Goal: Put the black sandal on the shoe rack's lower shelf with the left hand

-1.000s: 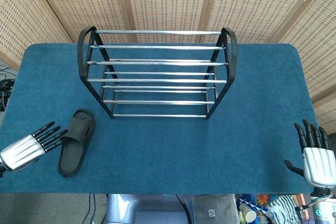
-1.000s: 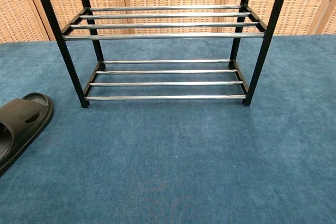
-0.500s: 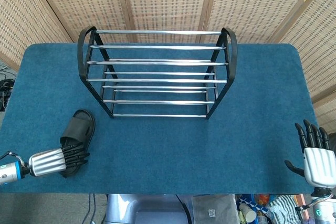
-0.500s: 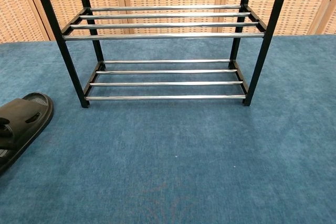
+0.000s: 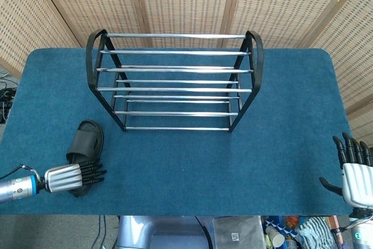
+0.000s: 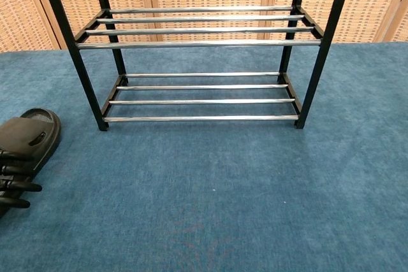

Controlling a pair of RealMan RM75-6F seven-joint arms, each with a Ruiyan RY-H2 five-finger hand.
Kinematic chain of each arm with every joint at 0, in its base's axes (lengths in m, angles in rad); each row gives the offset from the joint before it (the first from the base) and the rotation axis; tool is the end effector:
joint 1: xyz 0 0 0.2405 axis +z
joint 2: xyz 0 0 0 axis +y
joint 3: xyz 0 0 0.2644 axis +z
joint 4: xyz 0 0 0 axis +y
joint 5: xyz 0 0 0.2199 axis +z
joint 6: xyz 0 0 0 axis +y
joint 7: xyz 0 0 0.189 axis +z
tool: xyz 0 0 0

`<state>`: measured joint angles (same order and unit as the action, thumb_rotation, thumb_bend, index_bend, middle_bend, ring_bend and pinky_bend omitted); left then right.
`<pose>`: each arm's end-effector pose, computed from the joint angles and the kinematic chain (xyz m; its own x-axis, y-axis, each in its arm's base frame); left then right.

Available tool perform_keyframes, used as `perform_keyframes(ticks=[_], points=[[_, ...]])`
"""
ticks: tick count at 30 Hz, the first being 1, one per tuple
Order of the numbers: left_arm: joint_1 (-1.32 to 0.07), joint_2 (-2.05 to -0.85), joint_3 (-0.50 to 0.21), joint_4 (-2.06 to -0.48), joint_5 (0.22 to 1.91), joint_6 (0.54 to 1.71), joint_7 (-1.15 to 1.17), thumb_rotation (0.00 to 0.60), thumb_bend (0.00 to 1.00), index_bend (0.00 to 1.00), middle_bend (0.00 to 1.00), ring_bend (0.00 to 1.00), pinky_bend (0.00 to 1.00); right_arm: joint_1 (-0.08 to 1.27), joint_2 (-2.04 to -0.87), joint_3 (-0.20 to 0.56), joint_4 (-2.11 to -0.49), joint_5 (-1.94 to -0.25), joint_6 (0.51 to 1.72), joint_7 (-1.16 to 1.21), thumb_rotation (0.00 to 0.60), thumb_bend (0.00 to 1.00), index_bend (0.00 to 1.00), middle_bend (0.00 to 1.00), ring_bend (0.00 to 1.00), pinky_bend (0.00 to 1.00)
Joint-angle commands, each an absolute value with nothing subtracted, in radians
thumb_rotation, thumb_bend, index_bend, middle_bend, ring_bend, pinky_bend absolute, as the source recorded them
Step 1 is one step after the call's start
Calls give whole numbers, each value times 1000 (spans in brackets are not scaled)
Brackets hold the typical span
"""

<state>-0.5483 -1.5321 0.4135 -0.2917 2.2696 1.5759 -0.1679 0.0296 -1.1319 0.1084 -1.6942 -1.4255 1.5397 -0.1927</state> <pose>-0.3503 0.2848 0.0352 0.9192 -0.2576 0.2977 -0.1348 -0.9165 -0.3767 -0.3199 -0.2200 0.1662 0.4788 0.0644 0.8756 -0.8749 0.1172 0.4699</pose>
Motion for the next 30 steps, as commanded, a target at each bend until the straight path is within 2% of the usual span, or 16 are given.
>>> perform_keyframes(ticks=[1, 9, 11, 12, 13, 16, 19, 24, 30], points=[[-551, -1530, 420, -288, 2262, 1586, -176, 600, 101, 0, 0, 0, 0, 29, -1128, 113, -1696, -1418, 1541, -186, 600, 0, 0, 0, 0, 0], [-561, -1541, 450, -284, 2249, 1569, -175, 600, 101, 18, 5, 0, 2, 29, -1120, 117, -1695, -1410, 1536, -170, 600, 0, 0, 0, 0, 0], [-565, -1546, 458, -285, 2251, 1564, -177, 600, 100, 91, 53, 6, 57, 29, -1119, 116, -1695, -1412, 1536, -167, 600, 0, 0, 0, 0, 0], [-568, -1548, 462, -285, 2252, 1563, -179, 600, 101, 163, 113, 36, 119, 29, -1119, 116, -1695, -1412, 1536, -165, 600, 0, 0, 0, 0, 0], [-571, -1551, 468, -287, 2253, 1560, -182, 600, 100, 241, 191, 91, 191, 28, -1118, 115, -1696, -1413, 1536, -162, 600, 0, 0, 0, 0, 0], [-574, -1553, 473, -293, 2250, 1567, -187, 600, 101, 467, 403, 266, 319, 28, -1114, 116, -1697, -1414, 1537, -155, 600, 0, 0, 0, 0, 0], [-571, -1556, 477, -290, 2245, 1587, -176, 600, 101, 594, 512, 355, 373, 26, -1111, 115, -1698, -1417, 1539, -146, 600, 0, 0, 0, 0, 0], [-562, -1565, 483, -278, 2237, 1617, -154, 600, 101, 662, 566, 399, 396, 26, -1107, 111, -1698, -1423, 1537, -137, 600, 0, 0, 0, 0, 0], [-568, -1562, 483, -281, 2233, 1685, -96, 600, 101, 671, 573, 405, 401, 28, -1108, 107, -1701, -1428, 1533, -141, 600, 0, 0, 0, 0, 0]])
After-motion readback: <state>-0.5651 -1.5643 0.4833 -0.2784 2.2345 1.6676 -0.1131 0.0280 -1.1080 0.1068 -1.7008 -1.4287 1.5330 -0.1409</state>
